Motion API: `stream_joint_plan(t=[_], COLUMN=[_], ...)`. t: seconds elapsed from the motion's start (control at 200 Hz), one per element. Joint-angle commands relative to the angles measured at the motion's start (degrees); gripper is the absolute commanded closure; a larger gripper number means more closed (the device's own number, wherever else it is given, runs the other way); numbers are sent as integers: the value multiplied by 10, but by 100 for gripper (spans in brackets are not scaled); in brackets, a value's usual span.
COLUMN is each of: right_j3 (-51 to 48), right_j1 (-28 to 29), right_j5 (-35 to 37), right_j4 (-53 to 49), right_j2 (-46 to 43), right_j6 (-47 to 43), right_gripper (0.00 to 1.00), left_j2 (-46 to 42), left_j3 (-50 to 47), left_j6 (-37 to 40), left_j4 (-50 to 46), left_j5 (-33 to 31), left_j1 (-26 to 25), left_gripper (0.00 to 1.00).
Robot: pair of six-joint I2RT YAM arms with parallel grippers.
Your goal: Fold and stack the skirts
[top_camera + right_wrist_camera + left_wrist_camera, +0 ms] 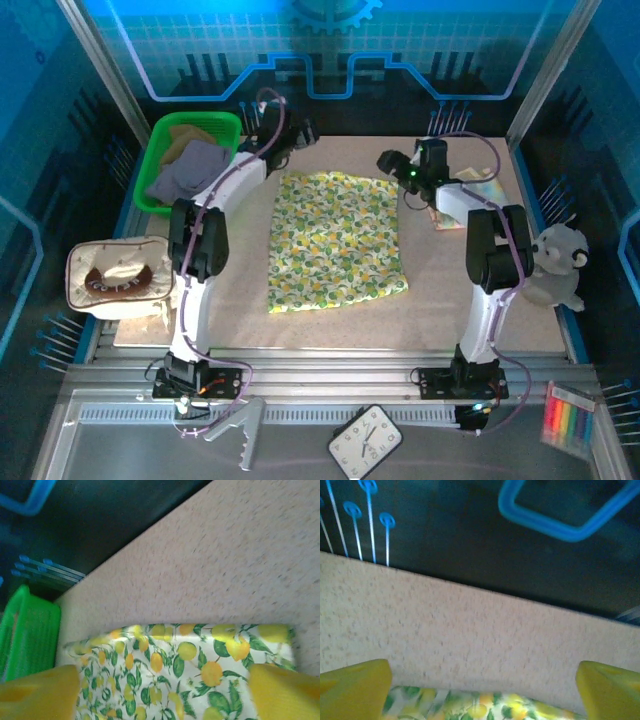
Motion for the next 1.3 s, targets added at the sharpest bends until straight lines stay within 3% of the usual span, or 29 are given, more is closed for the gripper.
stream_joint_plan(t=[0.0,0.245,0.345,0.475,0.625,0.865,0.99,1.175,1.295], right_j3=[14,12,41,98,173,304,369,450,428], right_j1=[-11,32,41,52,56,46,46,43,43], right_j5=[-28,-44,-45,-29,-16,11,24,-4,-30], right_j4=[7,-106,-133,-180,-232,-237,-239,-249,-251], right_j2=[-22,-24,15,68,133,259,299,310,252], right_j6=[39,-25,-1,29,53,128,120,56,10], right_gripper=[0,0,0,0,0,0,0,0,0], left_j2=[-31,-100,-83,-27,56,202,230,254,237], left_j3=[51,-126,-182,-179,-120,50,88,190,229], left_j6=[-53,-198,-256,-303,-311,-287,-284,-235,-203], left_j4=[-78,-73,-8,29,48,15,26,32,8], left_j5=[25,176,217,252,249,189,180,202,255], left_j1=[23,20,20,18,18,20,20,26,31], left_gripper=[1,1,1,1,1,1,1,1,1])
